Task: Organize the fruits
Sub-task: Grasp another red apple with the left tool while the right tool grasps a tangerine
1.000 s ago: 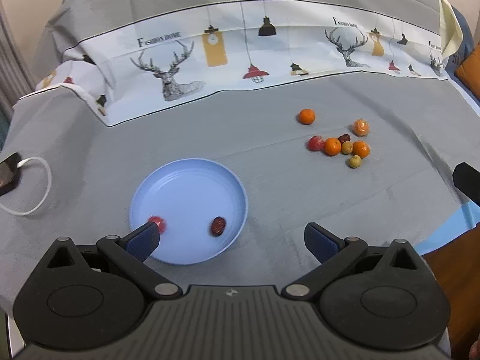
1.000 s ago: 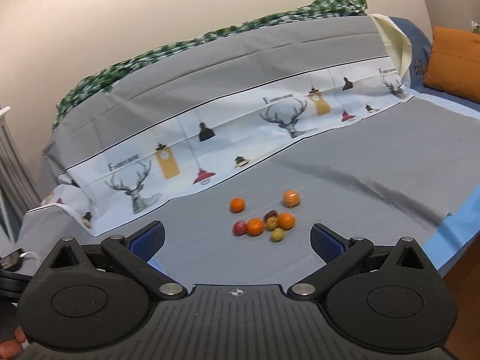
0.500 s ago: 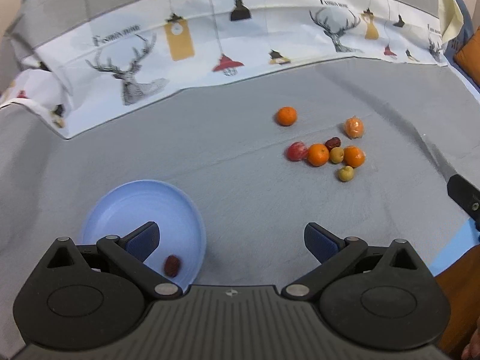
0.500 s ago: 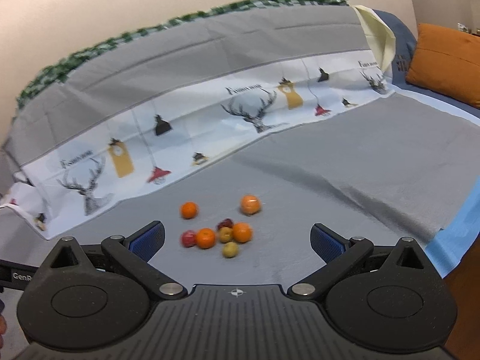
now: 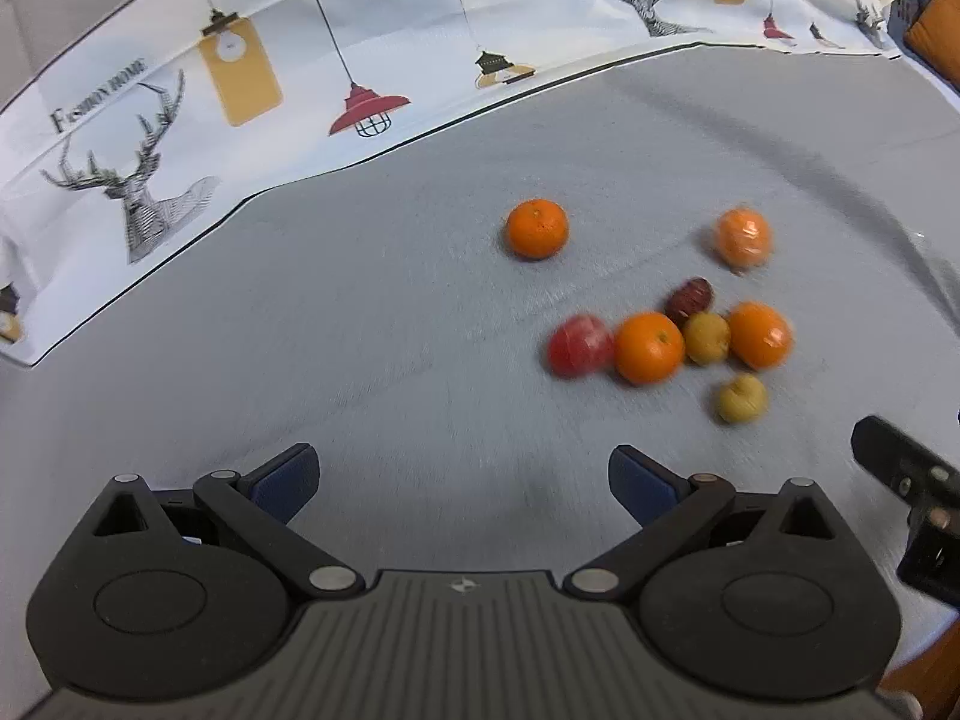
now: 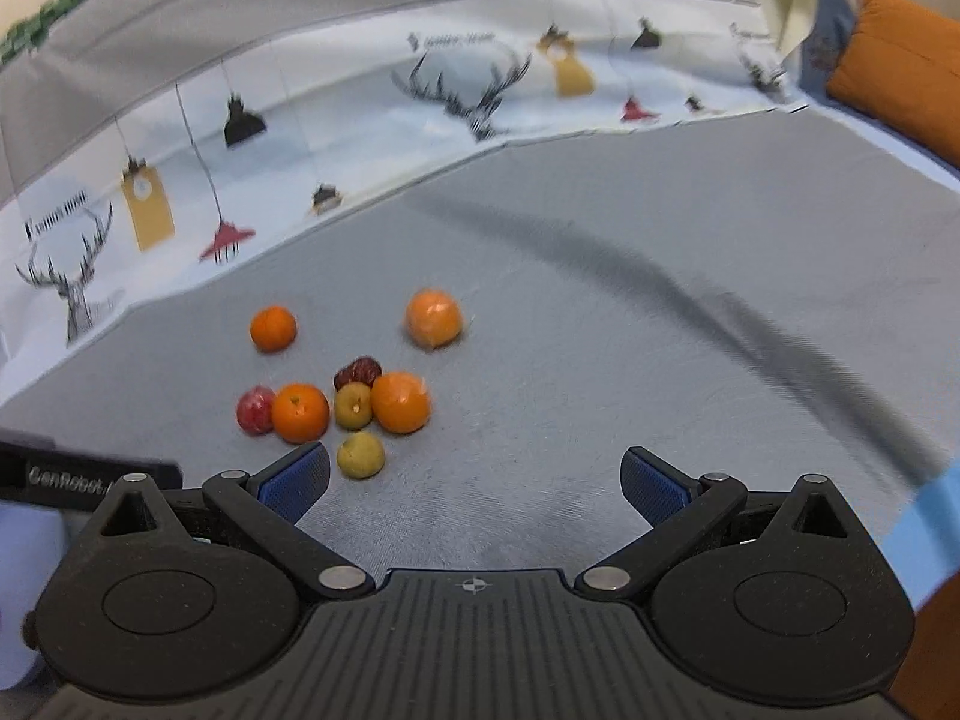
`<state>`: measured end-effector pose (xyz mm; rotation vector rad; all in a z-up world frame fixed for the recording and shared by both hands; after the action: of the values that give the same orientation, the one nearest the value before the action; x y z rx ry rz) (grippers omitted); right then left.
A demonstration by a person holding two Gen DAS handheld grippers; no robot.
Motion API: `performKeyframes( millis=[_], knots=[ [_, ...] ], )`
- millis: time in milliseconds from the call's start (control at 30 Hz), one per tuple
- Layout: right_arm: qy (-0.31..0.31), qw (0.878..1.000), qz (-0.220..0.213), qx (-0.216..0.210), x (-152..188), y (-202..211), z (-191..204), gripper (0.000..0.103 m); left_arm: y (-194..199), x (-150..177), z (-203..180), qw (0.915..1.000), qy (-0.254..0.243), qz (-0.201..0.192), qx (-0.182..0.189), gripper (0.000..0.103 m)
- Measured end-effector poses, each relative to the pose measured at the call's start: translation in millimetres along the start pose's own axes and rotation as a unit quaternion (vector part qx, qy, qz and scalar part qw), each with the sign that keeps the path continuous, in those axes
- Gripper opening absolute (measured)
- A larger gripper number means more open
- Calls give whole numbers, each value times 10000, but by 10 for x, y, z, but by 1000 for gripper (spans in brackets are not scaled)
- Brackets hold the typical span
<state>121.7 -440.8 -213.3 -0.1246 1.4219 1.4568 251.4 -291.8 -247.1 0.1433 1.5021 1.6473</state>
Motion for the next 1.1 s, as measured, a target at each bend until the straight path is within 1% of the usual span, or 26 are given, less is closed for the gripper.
performKeyframes(
  millis=[67, 100, 167, 300, 333, 367, 467, 600, 633, 667, 700, 733, 767, 800, 833, 900, 933, 1000, 1100],
  knots=[
    [61, 9999, 116, 38, -19, -207, 9, 102, -164, -73, -23, 9998, -129, -37, 120, 103],
    [41, 9998, 169, 65, -37, -299, 1, 102, -263, -108, -62, 9993, -293, -62, 226, 103],
    [-40, 9996, 262, 90, -85, -484, -26, 102, -441, -144, -115, 9977, -582, 33, 341, 103],
    [13, 9977, 670, 122, -97, -855, -46, 102, -648, -246, -226, 9936, -885, 49, 702, 103],
    [81, 9976, 683, 36, -108, -914, -10, 102, -684, -280, -249, 9928, -946, 25, 737, 103],
    [177, 9978, 634, 23, -126, -948, 25, 102, -721, -318, -263, 9924, -1016, 8, 696, 103],
    [264, 9982, 534, 84, -190, -1045, 77, 102, -761, -413, -295, 9901, -1217, -157, 676, 103],
    [649, 9965, 372, 379, -217, -1185, 114, 102, -794, -489, -366, 9839, -1562, -367, 790, 103],
    [760, 9957, 305, 424, -228, -1210, 114, 100, -783, -501, -389, 9825, -1613, -443, 817, 101],
    [835, 9956, 234, 358, -234, -1207, 139, 97, -756, -507, -417, 9808, -1636, -544, 915, 87],
    [909, 9955, 143, 210, -231, -1178, 177, 78, -719, -513, -451, 9789, -1619, -621, 1077, 72],
    [1044, 9945, 57, 53, -223, -1132, 230, 42, -681, -514, -487, 9770, -1572, -653, 1282, 39],
    [1173, 9931, 28, 75, -207, -1097, 245, 38, -643, -508, -510, 9766, -1492, -640, 1412, 30],
    [1217, 9925, 45, 128, -190, -1077, 239, 38, -619, -506, -509, 9780, -1423, -640, 1382, 30],
    [1134, 9935, 61, 120, -184, -1053, 213, 38, -597, -497, -511, 9785, -1398, -661, 1366, 30],
    [832, 9963, 47, 224, -205, -995, 99, 38, -579, -469, -496, 9806, -1304, -602, 1331, 30],
    [674, 9972, -10, 333, -246, -943, 36, 38, -561, -445, -470, 9822, -1224, -544, 1319, 30],
    [343, 9984, -189, 405, -341, -781, -71, 38, -460, -400, -393, 9854, -998, -497, 1288, 30],
    [-130, 9982, -488, 329, -500, -395, -179, 38, -183, -326, -222, 9885, -641, -483, 1281, 30]
  ],
)
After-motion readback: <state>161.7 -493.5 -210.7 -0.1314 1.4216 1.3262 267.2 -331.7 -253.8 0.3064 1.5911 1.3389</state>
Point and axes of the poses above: each gripper's, at about its wrist camera, not at the fingertips, and y roughly against the way its jaws point, z to its left, x to its underside, the point moved 10 cm from there along -y, roughly the way its jaws point, and after that the axes turned 10 degrees about -y, right-handed, at the moved point
